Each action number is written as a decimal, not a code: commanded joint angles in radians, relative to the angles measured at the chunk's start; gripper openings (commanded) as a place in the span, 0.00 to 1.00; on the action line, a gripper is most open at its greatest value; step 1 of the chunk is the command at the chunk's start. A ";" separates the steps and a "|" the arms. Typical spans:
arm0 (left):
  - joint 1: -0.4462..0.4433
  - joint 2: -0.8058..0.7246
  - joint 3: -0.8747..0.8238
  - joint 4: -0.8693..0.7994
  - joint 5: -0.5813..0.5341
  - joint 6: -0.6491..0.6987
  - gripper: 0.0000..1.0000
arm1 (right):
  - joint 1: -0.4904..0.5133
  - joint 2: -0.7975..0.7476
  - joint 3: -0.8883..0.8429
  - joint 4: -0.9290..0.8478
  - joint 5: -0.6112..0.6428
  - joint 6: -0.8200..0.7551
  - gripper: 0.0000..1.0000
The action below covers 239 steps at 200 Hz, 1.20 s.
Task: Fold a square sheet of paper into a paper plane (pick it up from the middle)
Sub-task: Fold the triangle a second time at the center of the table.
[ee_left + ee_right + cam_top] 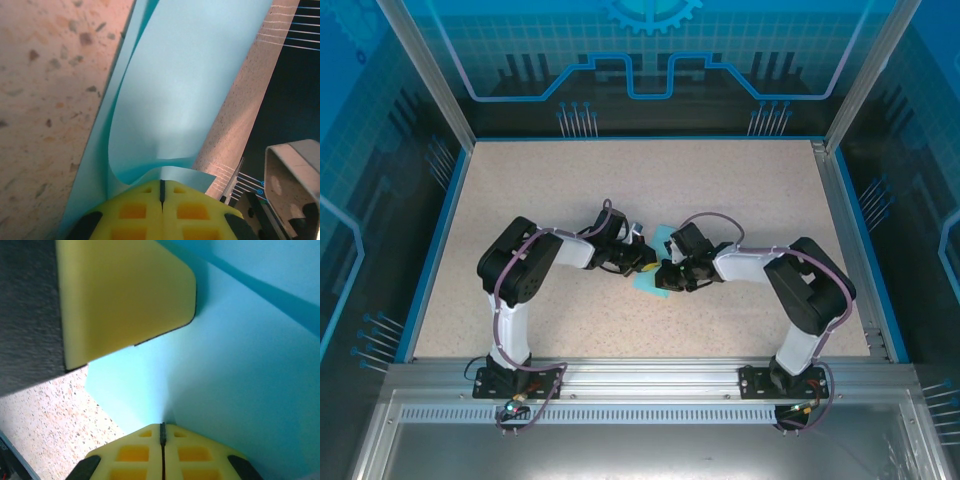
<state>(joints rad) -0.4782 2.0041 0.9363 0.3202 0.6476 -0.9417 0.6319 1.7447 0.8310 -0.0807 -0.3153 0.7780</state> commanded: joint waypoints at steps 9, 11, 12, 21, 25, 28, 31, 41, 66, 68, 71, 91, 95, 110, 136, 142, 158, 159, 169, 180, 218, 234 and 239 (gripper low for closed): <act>-0.010 0.057 -0.010 -0.093 -0.054 0.017 0.00 | -0.011 0.020 -0.026 -0.040 0.012 -0.031 0.07; -0.010 0.057 -0.010 -0.093 -0.055 0.017 0.00 | -0.011 0.021 -0.026 -0.040 0.012 -0.032 0.07; -0.010 0.057 -0.010 -0.093 -0.055 0.017 0.00 | -0.012 0.021 -0.026 -0.040 0.012 -0.031 0.07; -0.010 0.059 -0.008 -0.094 -0.055 0.016 0.00 | -0.014 0.017 -0.025 -0.046 0.015 -0.032 0.07; -0.009 0.059 -0.008 -0.094 -0.055 0.016 0.00 | -0.014 0.014 -0.024 -0.049 0.012 -0.034 0.08; -0.011 0.059 -0.008 -0.093 -0.055 0.016 0.00 | -0.015 0.010 -0.022 -0.050 0.012 -0.035 0.08; -0.010 0.059 -0.008 -0.093 -0.055 0.017 0.00 | -0.015 0.004 -0.020 -0.051 0.011 -0.036 0.08; -0.010 0.059 -0.008 -0.093 -0.054 0.017 0.00 | -0.014 -0.015 -0.012 -0.059 0.004 -0.040 0.08; -0.009 0.060 -0.009 -0.093 -0.054 0.014 0.00 | -0.008 -0.069 0.014 -0.088 -0.025 -0.054 0.09; -0.010 0.059 -0.008 -0.094 -0.054 0.015 0.00 | -0.007 -0.072 0.016 -0.090 -0.023 -0.054 0.09; -0.009 0.059 -0.008 -0.094 -0.054 0.015 0.00 | -0.005 -0.077 0.018 -0.093 -0.023 -0.055 0.09; -0.010 0.061 -0.008 -0.092 -0.054 0.012 0.00 | 0.010 -0.087 0.015 -0.089 -0.038 -0.050 0.09; -0.009 0.060 -0.008 -0.091 -0.054 0.012 0.00 | 0.013 -0.085 0.014 -0.088 -0.039 -0.048 0.09; -0.010 0.059 -0.009 -0.091 -0.052 0.009 0.00 | 0.026 -0.076 0.010 -0.090 -0.028 -0.046 0.09; -0.010 0.057 -0.011 -0.092 -0.052 0.012 0.00 | 0.023 -0.060 -0.016 -0.080 0.013 -0.034 0.09; -0.010 0.058 -0.010 -0.093 -0.051 0.012 0.00 | 0.021 -0.053 -0.020 -0.081 0.020 -0.033 0.09; -0.010 0.055 -0.011 -0.093 -0.051 0.013 0.00 | 0.012 -0.038 -0.034 -0.079 0.020 -0.036 0.09; -0.010 0.055 -0.011 -0.093 -0.051 0.013 0.00 | 0.012 -0.038 -0.035 -0.078 0.020 -0.036 0.09; -0.010 0.056 -0.011 -0.093 -0.052 0.012 0.00 | 0.009 -0.034 -0.061 -0.062 0.023 -0.033 0.09; -0.009 0.058 -0.011 -0.092 -0.052 0.012 0.00 | 0.003 -0.021 -0.079 -0.046 0.001 -0.027 0.09; -0.009 0.054 -0.009 -0.099 -0.053 0.015 0.00 | -0.006 -0.054 -0.122 -0.094 0.039 -0.043 0.10; -0.009 0.058 -0.008 -0.099 -0.057 0.014 0.00 | -0.015 -0.084 -0.119 -0.102 0.013 -0.052 0.10; -0.010 0.059 -0.008 -0.099 -0.057 0.012 0.00 | -0.014 -0.094 -0.117 -0.105 0.006 -0.055 0.10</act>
<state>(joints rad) -0.4789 2.0052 0.9375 0.3199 0.6479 -0.9405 0.6334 1.6760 0.7490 -0.0784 -0.3214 0.7406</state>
